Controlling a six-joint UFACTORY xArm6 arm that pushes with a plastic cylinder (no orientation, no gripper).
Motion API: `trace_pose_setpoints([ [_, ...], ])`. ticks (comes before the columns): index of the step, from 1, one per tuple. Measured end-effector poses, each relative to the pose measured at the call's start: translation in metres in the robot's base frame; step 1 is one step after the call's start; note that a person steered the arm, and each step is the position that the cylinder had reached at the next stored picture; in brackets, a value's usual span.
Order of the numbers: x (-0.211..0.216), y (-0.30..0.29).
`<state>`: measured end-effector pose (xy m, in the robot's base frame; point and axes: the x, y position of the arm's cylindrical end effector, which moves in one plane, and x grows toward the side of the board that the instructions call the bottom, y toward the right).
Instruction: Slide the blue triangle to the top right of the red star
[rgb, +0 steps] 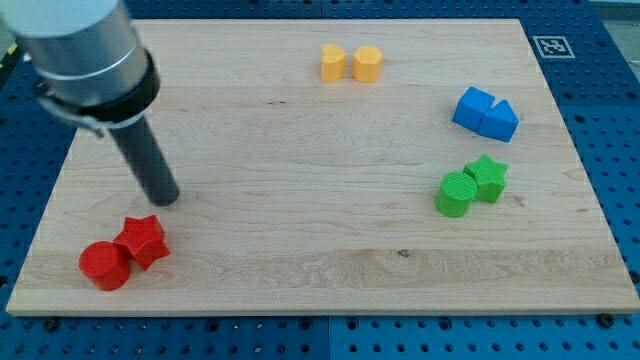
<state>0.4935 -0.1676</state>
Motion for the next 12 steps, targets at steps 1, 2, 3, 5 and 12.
trace_pose_setpoints([
  [1, -0.051, 0.034],
  [2, -0.116, 0.080],
  [3, -0.125, 0.157],
  [5, -0.148, 0.322],
  [12, -0.062, 0.361],
])
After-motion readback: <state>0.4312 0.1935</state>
